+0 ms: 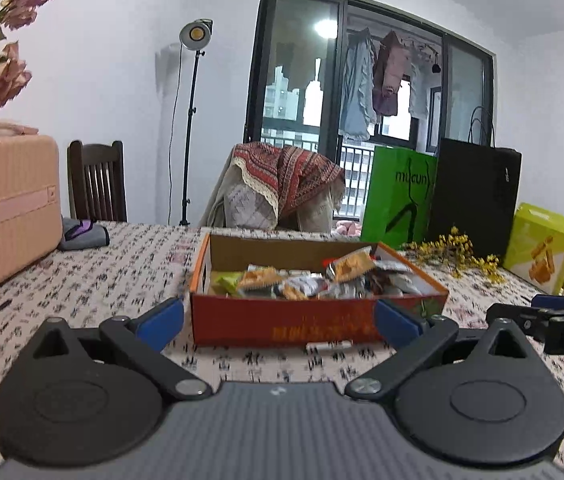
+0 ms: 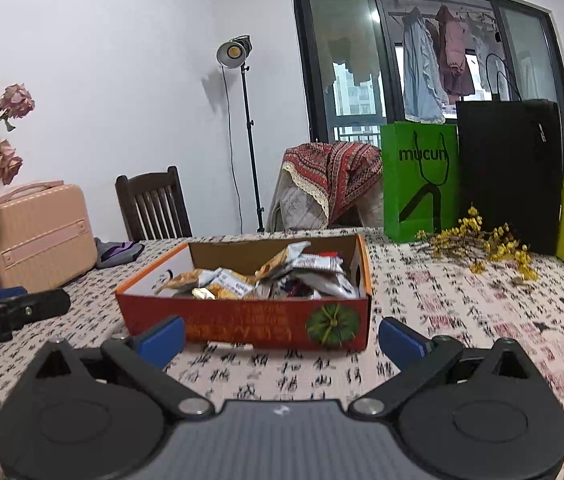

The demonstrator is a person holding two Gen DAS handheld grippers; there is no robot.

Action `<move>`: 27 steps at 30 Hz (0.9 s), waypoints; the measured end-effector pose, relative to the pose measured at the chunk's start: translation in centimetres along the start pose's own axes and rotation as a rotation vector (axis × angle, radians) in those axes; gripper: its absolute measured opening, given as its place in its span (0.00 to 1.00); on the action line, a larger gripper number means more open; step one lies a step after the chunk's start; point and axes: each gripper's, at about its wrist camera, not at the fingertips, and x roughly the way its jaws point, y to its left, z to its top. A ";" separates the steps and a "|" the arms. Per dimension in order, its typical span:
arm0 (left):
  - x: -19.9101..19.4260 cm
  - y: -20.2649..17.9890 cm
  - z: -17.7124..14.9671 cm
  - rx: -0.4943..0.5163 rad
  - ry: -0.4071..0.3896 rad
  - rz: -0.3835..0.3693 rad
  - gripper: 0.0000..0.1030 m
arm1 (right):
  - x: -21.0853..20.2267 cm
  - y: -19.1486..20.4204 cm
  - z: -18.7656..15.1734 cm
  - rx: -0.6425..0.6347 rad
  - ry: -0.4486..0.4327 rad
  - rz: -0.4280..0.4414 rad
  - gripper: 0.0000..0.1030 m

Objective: Organize snacks

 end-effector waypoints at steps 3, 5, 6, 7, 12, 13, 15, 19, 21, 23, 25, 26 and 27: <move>-0.4 0.4 -1.0 -0.011 0.024 0.004 1.00 | -0.3 -0.3 -1.0 0.007 0.022 0.002 1.00; -0.5 0.7 -1.5 -0.016 0.038 -0.002 1.00 | -0.5 -0.5 -1.6 0.011 0.036 0.001 1.00; -0.5 0.8 -1.8 -0.015 0.043 -0.001 1.00 | -0.5 -0.5 -1.9 0.012 0.043 0.001 1.00; -0.6 0.9 -2.0 -0.014 0.046 0.000 1.00 | -0.5 -0.6 -2.2 0.012 0.049 0.000 1.00; -0.6 1.1 -2.9 -0.012 0.073 -0.008 1.00 | -0.5 -0.8 -3.1 0.016 0.074 0.005 1.00; -0.6 1.0 -3.2 -0.011 0.078 -0.009 1.00 | -0.5 -0.8 -3.2 0.015 0.077 0.006 1.00; -0.6 1.0 -3.6 -0.007 0.090 -0.012 1.00 | -0.4 -0.7 -3.3 0.014 0.080 0.008 1.00; -0.5 1.0 -4.0 -0.003 0.105 -0.010 1.00 | -0.1 -0.6 -3.4 0.014 0.088 0.012 1.00; -0.4 1.0 -4.2 -0.003 0.111 -0.009 1.00 | 0.0 -0.6 -3.5 0.013 0.093 0.013 1.00; -0.4 1.0 -4.2 -0.004 0.115 -0.009 1.00 | 0.1 -0.5 -3.5 0.012 0.098 0.013 1.00; -0.3 1.1 -4.3 -0.005 0.117 -0.010 1.00 | 0.2 -0.5 -3.6 0.011 0.103 0.013 1.00; -0.3 1.1 -4.3 -0.006 0.118 -0.010 1.00 | 0.2 -0.5 -3.7 0.010 0.104 0.013 1.00; -0.2 1.1 -4.4 -0.007 0.119 -0.012 1.00 | 0.3 -0.4 -3.7 0.009 0.106 0.013 1.00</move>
